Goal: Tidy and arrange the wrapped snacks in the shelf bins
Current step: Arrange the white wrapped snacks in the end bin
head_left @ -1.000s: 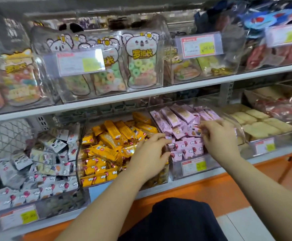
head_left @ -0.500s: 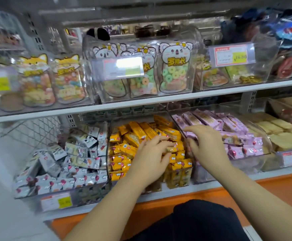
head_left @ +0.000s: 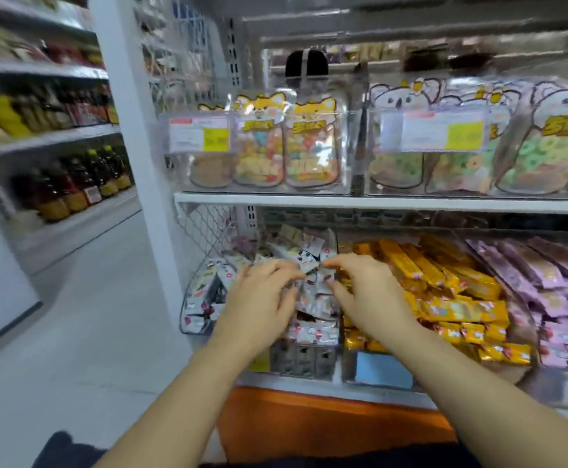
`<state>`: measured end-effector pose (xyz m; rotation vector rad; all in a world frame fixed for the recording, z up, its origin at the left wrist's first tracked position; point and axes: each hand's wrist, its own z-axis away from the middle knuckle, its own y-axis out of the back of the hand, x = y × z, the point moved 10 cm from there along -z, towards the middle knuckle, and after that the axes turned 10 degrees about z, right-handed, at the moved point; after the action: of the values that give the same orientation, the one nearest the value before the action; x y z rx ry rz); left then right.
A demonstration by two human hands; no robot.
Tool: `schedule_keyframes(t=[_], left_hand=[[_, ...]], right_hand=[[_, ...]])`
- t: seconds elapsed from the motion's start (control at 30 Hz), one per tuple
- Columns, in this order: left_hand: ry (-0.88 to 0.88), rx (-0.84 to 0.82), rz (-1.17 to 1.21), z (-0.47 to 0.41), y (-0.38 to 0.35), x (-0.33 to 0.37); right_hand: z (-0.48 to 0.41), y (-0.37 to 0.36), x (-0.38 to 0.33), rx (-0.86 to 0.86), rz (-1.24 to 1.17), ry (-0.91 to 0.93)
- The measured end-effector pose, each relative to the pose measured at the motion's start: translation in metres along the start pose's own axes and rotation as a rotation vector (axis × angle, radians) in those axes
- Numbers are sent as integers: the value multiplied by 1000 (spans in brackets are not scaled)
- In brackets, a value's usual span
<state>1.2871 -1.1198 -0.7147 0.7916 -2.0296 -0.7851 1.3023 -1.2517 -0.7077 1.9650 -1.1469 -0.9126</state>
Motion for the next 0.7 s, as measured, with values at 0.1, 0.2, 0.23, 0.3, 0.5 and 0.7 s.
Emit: schedule_keyframes(t=[0.1, 0.2, 0.23, 0.3, 0.5, 0.7], left_hand=[[55, 98, -24, 8, 30, -39], [120, 109, -26, 14, 41, -75], [127, 103, -24, 16, 40, -84], [136, 64, -30, 18, 34, -95], [190, -90, -90, 13, 3, -111], [283, -68, 118, -6, 5, -119]], right_hand=[[-18, -19, -30, -56, -3, 51], [-36, -34, -53, -71, 4, 88], [-41, -37, -56, -55, 38, 91], [-51, -46, -51, -77, 180, 36], [-61, -80, -25, -322, 386, -79], [-57, -72, -24, -326, 362, -41]])
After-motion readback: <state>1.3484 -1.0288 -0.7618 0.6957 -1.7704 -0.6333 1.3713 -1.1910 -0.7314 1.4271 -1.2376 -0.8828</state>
